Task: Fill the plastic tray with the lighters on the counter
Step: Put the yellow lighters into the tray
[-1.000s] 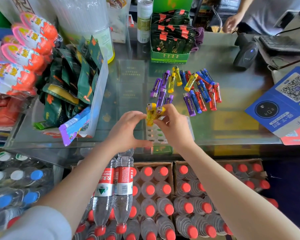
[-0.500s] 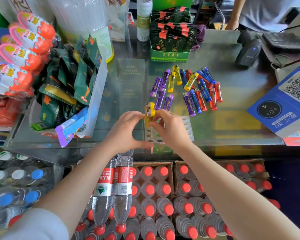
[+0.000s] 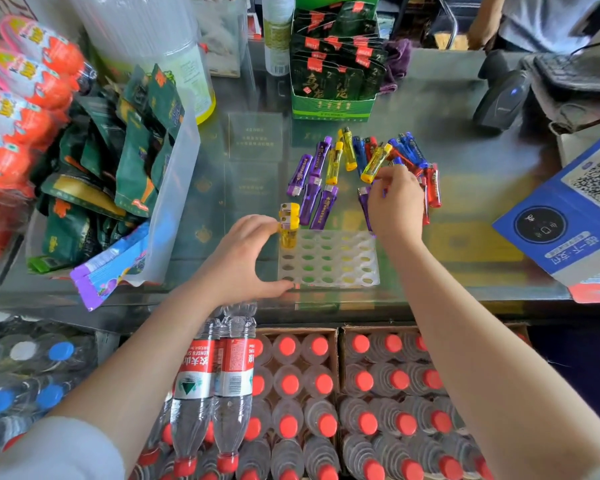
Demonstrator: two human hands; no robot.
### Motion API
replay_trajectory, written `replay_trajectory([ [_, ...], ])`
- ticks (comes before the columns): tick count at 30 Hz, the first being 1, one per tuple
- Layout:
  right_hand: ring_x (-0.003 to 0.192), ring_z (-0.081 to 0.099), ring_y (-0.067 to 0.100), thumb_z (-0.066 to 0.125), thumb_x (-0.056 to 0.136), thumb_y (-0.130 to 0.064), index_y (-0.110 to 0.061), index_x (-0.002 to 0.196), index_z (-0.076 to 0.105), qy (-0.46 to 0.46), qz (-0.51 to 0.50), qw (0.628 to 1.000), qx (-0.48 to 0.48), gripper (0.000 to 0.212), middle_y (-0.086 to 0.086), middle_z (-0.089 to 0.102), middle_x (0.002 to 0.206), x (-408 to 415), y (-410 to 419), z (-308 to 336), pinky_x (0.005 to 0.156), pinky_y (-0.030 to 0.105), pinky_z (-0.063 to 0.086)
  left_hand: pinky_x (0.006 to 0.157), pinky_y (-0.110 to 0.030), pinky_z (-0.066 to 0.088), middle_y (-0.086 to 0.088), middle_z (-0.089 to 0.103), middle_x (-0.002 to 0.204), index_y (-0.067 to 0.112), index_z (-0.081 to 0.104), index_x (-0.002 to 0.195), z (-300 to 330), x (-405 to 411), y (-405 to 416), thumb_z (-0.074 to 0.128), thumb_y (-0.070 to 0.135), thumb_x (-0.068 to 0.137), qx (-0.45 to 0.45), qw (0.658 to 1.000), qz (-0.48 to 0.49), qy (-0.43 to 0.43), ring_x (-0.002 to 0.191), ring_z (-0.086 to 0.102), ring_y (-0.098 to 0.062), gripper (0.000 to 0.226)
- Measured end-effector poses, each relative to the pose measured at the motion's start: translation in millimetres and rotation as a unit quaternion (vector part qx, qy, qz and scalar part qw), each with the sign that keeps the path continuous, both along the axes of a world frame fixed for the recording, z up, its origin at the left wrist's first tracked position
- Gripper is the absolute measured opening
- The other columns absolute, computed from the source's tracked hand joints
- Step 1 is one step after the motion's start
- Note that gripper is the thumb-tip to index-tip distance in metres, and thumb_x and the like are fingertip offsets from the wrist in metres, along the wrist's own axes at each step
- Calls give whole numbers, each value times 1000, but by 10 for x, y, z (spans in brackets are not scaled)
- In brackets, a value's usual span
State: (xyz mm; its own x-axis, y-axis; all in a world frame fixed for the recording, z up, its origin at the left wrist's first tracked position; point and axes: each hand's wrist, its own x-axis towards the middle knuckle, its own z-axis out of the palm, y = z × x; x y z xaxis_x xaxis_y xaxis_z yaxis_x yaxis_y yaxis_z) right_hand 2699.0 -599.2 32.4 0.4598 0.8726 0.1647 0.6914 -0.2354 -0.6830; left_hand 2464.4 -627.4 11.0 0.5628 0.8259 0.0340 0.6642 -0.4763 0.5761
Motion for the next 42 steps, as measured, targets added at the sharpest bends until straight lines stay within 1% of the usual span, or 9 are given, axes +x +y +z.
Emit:
replay_trajectory([
  [8,91,60,32,50,87,-43,-4,102,54,-74,-77,986,-127,42,12,63,103,14,385,-7,66,33,38,101,-20,19,-3,46,129,12,48,128,-27,16,9,55,62,59,23,1000,12,6,120,31,-8,86],
  [13,81,59,32,48,85,-22,-5,93,59,-40,-83,986,-136,22,12,62,89,63,461,-4,64,31,38,100,-23,22,-2,48,127,13,49,127,-19,26,9,55,63,60,35,999,14,9,119,32,-8,84],
  [16,54,42,22,51,81,-19,-9,61,52,31,-29,992,-118,22,5,48,58,64,360,37,50,24,28,100,-26,24,-2,48,127,13,49,127,-22,24,16,56,63,60,33,999,16,9,119,34,-10,84],
  [18,48,29,16,52,79,-17,-7,53,46,85,10,993,-80,29,5,37,50,19,216,68,47,24,21,101,-29,28,-2,48,128,13,49,127,-42,13,28,57,64,60,31,999,14,9,120,37,-14,85],
  [23,45,36,6,47,89,-14,-17,91,60,257,106,958,-74,13,-4,60,64,-213,-332,152,40,17,28,102,-28,28,-1,48,130,14,49,128,-61,0,34,59,64,59,27,1000,11,-1,122,38,-14,85],
  [29,57,46,13,45,86,-4,-17,83,43,382,177,901,-109,14,7,71,79,-367,-695,164,44,18,32,103,-22,22,1,43,135,16,44,132,-40,-69,-37,57,69,56,-2,1000,9,5,125,34,-10,93],
  [33,49,35,14,39,83,5,-17,83,42,465,171,864,-96,23,3,49,59,-458,-741,148,40,19,24,103,-26,28,1,45,133,17,46,130,-43,-136,-130,58,70,58,-1,1000,23,-4,124,39,-12,90],
  [38,44,29,2,37,97,-25,-23,74,45,375,205,901,-74,24,-6,32,56,-595,-785,139,41,12,25,102,-29,33,0,48,133,16,46,129,-43,-145,-152,56,72,58,14,1000,25,0,122,42,-14,91],
  [42,49,39,1,31,98,-21,-16,86,55,294,244,924,-29,27,-7,44,58,-654,-783,86,50,12,31,99,-24,30,1,49,130,17,48,128,-34,-155,-152,57,72,58,18,1000,20,-14,120,42,-12,89],
])
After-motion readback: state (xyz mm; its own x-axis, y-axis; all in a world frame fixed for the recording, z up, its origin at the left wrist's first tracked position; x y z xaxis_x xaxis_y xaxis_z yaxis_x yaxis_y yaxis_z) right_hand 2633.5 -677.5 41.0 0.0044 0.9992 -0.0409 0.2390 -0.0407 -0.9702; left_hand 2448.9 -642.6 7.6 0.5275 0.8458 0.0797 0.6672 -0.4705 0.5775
